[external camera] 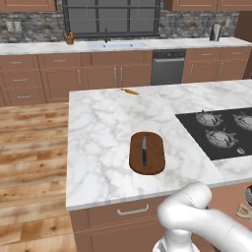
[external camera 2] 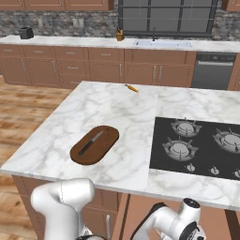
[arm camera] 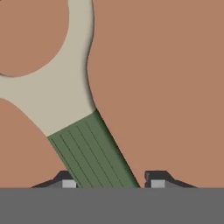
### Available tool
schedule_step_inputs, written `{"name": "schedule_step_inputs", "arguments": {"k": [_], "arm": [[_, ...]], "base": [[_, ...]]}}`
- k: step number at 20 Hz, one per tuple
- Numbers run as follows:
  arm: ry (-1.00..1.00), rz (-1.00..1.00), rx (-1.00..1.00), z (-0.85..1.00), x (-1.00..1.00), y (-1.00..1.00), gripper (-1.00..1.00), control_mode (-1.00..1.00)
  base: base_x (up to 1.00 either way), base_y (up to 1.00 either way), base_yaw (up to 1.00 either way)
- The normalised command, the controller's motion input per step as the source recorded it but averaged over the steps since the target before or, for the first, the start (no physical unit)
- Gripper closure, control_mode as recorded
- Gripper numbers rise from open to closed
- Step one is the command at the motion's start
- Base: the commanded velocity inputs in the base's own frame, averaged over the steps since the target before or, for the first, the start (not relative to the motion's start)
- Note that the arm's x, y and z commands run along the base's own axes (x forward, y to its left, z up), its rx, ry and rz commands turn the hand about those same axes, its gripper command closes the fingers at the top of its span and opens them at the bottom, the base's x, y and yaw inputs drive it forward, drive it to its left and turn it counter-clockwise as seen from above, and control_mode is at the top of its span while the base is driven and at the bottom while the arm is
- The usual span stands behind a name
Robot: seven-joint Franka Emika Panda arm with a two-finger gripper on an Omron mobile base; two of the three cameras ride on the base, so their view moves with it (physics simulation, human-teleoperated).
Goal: Open the drawer on the right and place the cutting tools on the cutting board.
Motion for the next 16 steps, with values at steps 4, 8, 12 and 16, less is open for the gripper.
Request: {"name": "schedule_step_inputs", "arguments": {"k": [4,8,12,16], "arm": [[-0.13,0.00,0.05,0.95,-0.46,-0.03,1.00,-1.00],[-0.10,0.00,0.00,1.00,-0.38,0.01,1.00,-1.00],[-0.04,0.00,0.00,1.00,-0.50,0.34,1.00,-1.00],[0.00,0.00,-0.04,1.00,-0.40,0.77,1.00,-1.00]], "base": [[0.00,0.00,0.00],[0.00,0.00,0.00],[0.00,0.00,0.00],[0.00,0.00,0.00]]}}
